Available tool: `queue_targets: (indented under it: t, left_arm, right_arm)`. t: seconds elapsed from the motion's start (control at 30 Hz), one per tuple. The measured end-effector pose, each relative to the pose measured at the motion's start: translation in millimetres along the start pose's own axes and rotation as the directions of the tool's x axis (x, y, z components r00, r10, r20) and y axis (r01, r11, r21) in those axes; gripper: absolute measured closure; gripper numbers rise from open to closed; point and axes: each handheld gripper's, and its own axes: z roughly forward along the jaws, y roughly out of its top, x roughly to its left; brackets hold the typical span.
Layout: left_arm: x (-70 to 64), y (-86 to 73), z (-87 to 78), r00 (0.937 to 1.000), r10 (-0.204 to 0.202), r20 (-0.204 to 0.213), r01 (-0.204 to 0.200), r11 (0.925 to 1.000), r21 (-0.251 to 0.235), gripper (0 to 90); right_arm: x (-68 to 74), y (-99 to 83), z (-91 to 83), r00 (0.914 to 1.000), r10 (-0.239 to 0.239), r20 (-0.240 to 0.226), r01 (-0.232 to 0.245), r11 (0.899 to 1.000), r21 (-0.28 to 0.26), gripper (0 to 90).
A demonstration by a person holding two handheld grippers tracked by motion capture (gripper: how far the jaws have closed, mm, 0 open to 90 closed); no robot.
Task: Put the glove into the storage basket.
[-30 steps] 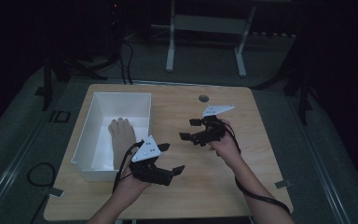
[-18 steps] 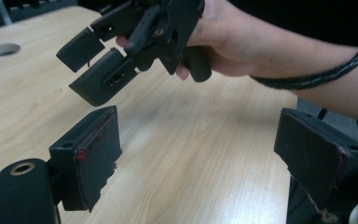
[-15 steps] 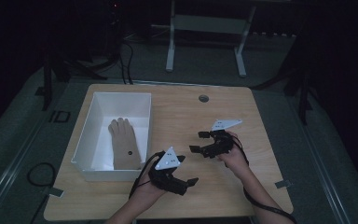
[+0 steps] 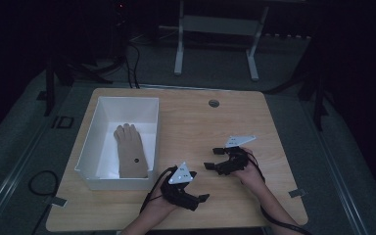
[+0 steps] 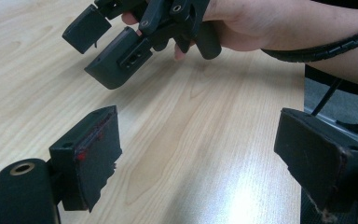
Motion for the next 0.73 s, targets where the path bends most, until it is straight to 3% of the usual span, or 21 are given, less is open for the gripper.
queue_targets:
  t: [0.23,0.5,0.73]
  left_arm:
    - [-0.2,-10.9,10.3,0.9998,-0.015,0.015,0.015,0.9998,0.016,14.9]
    - [-1.5,-20.7,19.2,0.9989,-0.024,0.041,0.022,0.9991,0.037,14.9]
    - [-4.0,-21.4,19.4,0.999,-0.009,0.043,0.008,0.9998,0.02,14.9]
  right_arm:
    - [-6.0,-16.2,-2.8,0.9996,0.027,0.002,-0.027,1.0,0.0,16.7]
    - [-7.1,-26.6,-1.5,0.9999,-0.003,0.013,0.002,0.999,0.047,15.2]
    - [-8.0,-26.8,-3.4,0.9997,-0.01,0.024,0.009,0.999,0.036,15.2]
